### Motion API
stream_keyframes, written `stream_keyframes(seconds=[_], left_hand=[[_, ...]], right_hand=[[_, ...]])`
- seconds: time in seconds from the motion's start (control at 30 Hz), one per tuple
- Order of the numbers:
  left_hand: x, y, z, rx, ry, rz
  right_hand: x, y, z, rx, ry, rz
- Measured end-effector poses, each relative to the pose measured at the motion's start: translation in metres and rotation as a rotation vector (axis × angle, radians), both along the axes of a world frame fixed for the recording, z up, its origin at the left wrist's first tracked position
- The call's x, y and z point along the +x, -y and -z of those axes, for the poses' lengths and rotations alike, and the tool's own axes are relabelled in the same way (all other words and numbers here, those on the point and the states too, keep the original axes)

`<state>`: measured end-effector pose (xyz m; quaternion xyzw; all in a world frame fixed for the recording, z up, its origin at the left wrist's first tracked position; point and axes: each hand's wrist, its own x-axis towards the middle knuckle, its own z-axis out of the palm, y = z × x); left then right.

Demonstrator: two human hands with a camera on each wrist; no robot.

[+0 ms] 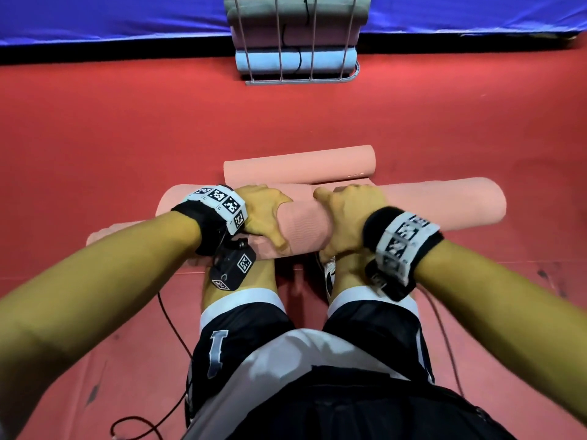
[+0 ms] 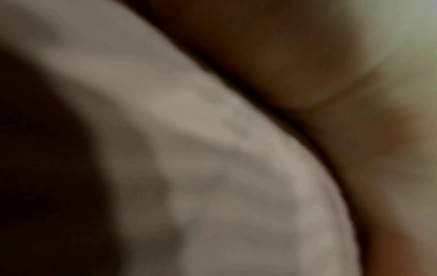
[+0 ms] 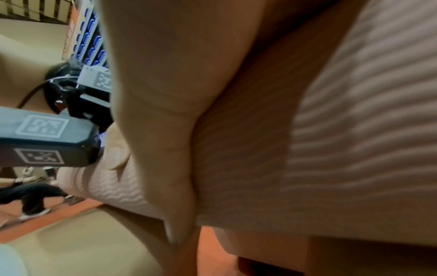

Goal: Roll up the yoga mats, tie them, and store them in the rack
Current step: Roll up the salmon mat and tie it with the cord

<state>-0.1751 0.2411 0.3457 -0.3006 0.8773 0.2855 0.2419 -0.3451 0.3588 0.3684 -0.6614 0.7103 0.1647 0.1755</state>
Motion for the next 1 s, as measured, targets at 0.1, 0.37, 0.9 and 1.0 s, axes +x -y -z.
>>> stream_keyframes(seconds=[0.1,0.37,0.9,1.0], left_hand=[[0.003,0.000,0.003,-0.042,-0.021,-0.010],[0.008,0.030,0.032,-0.035,0.043,-0.122],[-0.001,-0.023,-0.020,-0.497,0.034,0.053],[0.004,-0.033,-0.008,-0.482,0.063,0.042]], right_hand=[[-0.038,0.003,-0.022,0.091,0.067,0.126],[-0.059,-0.009,-0.030,0.066,-0.095,0.190],[-0.066,-0.016,0.002,0.082,0.052,0.354],[-0.063,-0.011,0.000,0.106,0.047,0.331]])
